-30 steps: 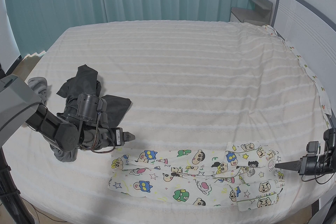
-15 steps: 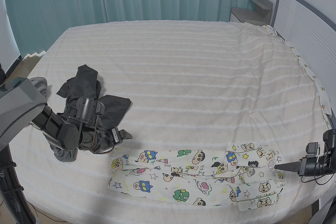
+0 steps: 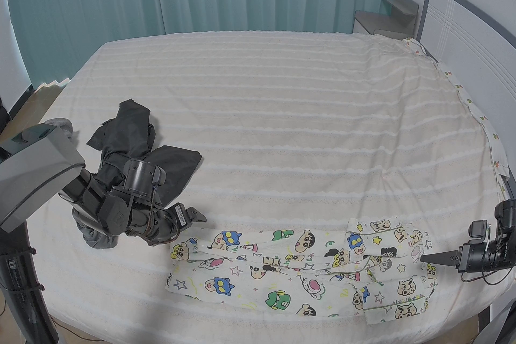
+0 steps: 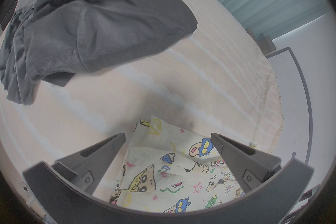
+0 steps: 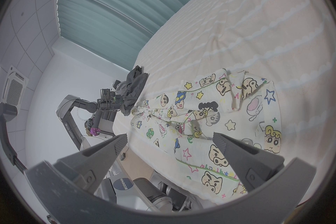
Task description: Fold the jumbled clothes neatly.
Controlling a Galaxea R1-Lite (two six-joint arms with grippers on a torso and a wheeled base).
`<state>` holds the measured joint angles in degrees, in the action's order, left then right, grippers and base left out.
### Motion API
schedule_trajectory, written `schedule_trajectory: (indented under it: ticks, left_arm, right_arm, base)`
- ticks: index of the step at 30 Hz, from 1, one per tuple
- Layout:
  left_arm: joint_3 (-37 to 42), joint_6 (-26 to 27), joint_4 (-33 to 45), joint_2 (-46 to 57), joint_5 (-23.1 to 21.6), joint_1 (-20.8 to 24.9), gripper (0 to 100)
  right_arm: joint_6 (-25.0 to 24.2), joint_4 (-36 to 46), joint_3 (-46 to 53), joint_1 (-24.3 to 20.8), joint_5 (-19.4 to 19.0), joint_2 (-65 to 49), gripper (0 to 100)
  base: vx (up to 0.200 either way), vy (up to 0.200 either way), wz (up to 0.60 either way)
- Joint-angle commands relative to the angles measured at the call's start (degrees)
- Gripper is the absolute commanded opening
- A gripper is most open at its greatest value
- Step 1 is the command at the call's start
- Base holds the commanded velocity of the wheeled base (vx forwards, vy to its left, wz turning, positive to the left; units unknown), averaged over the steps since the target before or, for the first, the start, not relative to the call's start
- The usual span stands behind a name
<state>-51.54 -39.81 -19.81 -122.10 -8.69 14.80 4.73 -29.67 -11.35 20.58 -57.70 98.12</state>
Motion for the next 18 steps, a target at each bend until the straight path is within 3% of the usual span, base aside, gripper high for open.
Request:
schedule_trajectory:
  ticks: [1, 9, 10, 18]
  left_arm:
    - [0.1, 0.0, -0.1, -0.8, 0.1, 0.1, 100]
    - [0.5, -1.2, -0.1, -0.9, -0.1, 0.1, 100]
    - [0.5, -1.5, -0.1, -1.2, -0.1, 0.3, 0]
    - [0.6, -1.6, -0.1, -1.6, 0.0, 0.6, 0]
  right_arm:
    - [-0.1, -0.6, 0.2, 0.0, 0.0, 0.4, 100]
    - [0.0, -7.7, 2.8, 0.0, 0.0, 3.6, 100]
    - [0.0, -9.5, 3.6, 0.0, 0.0, 4.3, 100]
    - [-0.8, -11.2, 4.5, -0.4, -0.3, 4.1, 100]
  base:
    - [0.0, 0.0, 0.0]
    - [0.0, 0.0, 0.0]
    - [0.0, 0.0, 0.0]
    - [0.0, 0.0, 0.0]
